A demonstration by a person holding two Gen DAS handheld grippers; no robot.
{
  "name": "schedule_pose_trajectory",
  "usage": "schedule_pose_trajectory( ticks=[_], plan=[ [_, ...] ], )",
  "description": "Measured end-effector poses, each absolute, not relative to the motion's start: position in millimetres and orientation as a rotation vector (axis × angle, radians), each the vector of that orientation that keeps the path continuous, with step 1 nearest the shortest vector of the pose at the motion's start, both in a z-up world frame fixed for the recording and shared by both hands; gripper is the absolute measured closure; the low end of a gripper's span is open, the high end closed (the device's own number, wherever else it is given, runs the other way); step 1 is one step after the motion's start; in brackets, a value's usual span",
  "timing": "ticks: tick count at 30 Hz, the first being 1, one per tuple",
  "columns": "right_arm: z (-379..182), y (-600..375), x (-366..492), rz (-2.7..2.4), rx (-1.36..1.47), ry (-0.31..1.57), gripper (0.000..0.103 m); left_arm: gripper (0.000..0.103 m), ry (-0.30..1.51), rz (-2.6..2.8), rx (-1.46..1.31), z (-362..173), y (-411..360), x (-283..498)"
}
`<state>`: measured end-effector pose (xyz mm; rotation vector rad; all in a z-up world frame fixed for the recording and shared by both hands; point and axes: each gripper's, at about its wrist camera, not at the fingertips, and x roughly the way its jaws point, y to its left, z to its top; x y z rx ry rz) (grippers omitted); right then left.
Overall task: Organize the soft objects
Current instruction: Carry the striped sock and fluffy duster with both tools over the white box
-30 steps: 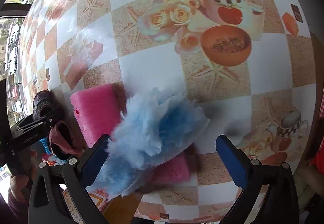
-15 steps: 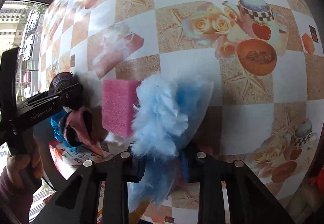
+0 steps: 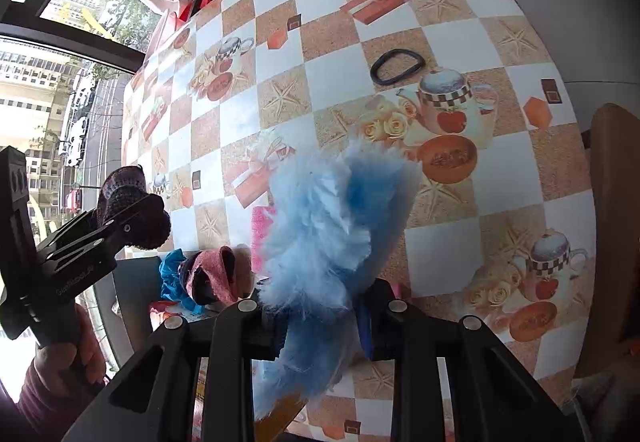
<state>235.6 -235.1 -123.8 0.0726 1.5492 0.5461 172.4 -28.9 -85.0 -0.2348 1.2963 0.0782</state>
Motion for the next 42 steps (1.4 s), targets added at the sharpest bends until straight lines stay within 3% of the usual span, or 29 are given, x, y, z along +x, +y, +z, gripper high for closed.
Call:
schedule_pose_trajectory(
  ticks=[12, 25, 42],
  plan=[
    [-79, -307, 216, 0.426, 0.134, 1.473, 0.074, 0.040, 1.248, -0.137, -0.125, -54, -133, 180],
    [-66, -370, 157, 0.295, 0.174, 1.450, 0.074, 0.040, 1.214, -0.400, 0.011, -25, -225, 122],
    [-75, -366, 63, 0.291, 0.098, 1.506, 0.074, 0.040, 1.286, -0.598, 0.080, -32, -223, 11]
  ],
)
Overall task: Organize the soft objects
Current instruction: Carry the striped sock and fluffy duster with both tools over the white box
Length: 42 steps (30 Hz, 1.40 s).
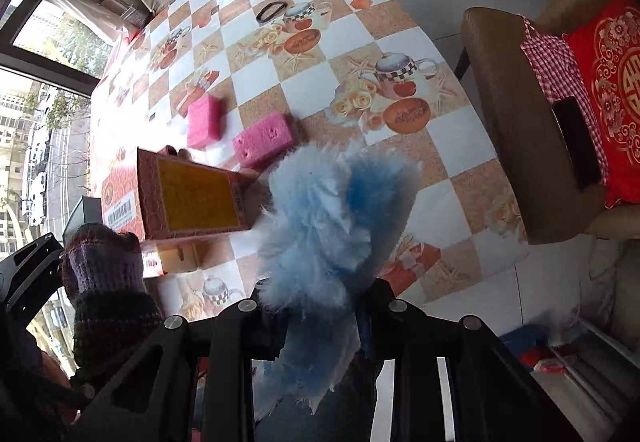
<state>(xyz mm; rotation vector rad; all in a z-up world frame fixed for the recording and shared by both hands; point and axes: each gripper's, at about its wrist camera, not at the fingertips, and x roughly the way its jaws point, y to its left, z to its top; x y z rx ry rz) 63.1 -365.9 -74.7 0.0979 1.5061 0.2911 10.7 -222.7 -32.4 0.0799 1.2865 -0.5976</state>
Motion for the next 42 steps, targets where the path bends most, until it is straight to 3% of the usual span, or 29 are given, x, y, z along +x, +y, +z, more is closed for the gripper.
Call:
schedule_pose_trajectory(
  ticks=[18, 42],
  plan=[
    [-75, -240, -14, 0.654, -0.157, 1.569, 0.074, 0.040, 1.333, -0.353, -0.016, -49, -108, -75],
    [-40, -74, -40, 1.000, -0.487, 1.475, 0.074, 0.040, 1.175, 0.191, -0.430, -38, 56, -145]
  ],
)
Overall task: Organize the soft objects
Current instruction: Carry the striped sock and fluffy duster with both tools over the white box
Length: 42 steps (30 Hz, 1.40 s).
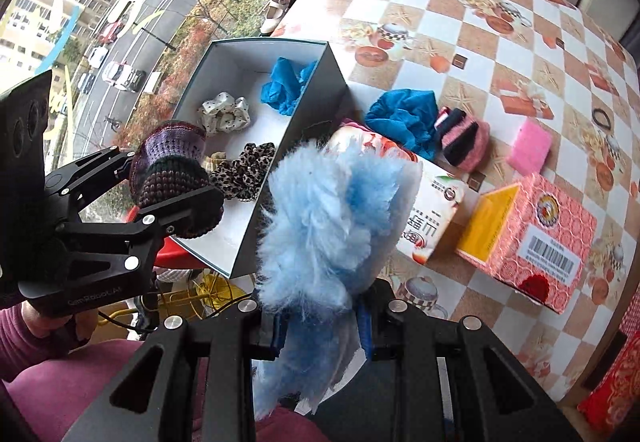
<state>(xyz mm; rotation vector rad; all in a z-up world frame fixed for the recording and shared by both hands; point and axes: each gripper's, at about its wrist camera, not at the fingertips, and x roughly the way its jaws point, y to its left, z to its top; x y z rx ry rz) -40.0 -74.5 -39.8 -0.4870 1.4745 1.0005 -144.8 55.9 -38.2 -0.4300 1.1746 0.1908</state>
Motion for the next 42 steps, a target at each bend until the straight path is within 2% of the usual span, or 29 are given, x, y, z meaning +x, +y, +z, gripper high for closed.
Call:
schedule_pose_trajectory(
  ticks=[15, 42],
  plan=[
    [-39, 9, -62, 1.158, -0.633, 1.424, 0.074, 0.040, 1.121, 0.520, -0.642, -55, 125, -206],
    [-58, 78, -87, 1.251, -0.738, 1.423, 0.074, 0.039, 1.192, 0.667, -0.720, -94, 133, -236]
  ],
)
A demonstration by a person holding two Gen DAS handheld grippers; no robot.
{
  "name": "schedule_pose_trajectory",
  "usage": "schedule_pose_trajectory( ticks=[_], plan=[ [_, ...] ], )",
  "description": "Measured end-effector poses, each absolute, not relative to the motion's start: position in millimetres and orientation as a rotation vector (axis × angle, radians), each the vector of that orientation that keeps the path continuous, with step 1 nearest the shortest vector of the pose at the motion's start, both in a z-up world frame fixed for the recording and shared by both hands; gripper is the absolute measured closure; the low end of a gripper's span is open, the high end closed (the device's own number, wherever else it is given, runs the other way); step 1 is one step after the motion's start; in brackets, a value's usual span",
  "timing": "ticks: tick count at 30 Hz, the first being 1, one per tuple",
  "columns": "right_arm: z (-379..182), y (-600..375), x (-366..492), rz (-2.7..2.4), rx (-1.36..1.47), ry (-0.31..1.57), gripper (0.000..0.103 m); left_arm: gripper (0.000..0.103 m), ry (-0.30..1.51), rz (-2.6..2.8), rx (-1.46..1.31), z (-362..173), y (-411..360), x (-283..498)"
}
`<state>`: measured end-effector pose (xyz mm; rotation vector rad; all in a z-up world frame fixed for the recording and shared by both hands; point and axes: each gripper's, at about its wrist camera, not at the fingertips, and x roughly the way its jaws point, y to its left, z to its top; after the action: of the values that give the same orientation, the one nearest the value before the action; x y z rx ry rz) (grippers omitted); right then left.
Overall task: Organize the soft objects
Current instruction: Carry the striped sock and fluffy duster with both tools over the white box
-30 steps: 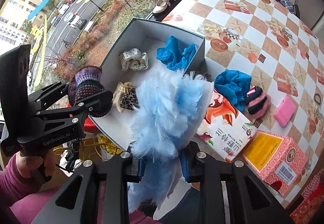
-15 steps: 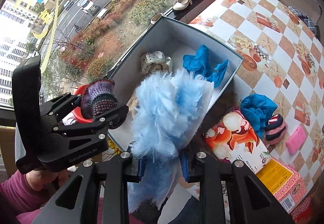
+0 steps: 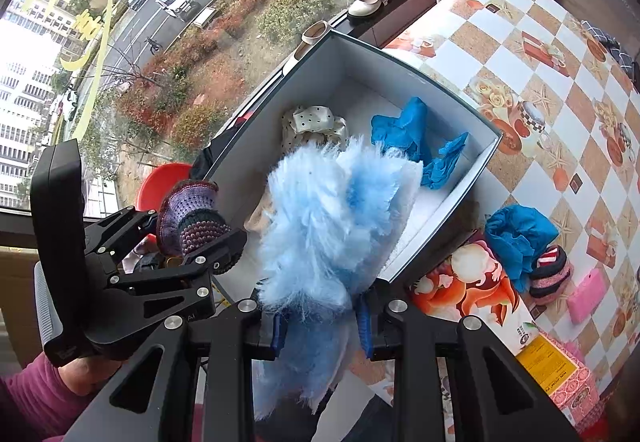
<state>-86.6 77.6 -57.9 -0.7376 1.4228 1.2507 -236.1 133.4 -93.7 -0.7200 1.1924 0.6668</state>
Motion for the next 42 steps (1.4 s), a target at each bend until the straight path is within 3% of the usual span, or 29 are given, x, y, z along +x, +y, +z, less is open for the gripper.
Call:
schedule_pose_trajectory(
  ticks=[42],
  plan=[
    [-73, 105, -77, 1.224, -0.752, 1.433, 0.074, 0.039, 1.250, 0.595, -0.677, -109, 144, -207]
  ],
)
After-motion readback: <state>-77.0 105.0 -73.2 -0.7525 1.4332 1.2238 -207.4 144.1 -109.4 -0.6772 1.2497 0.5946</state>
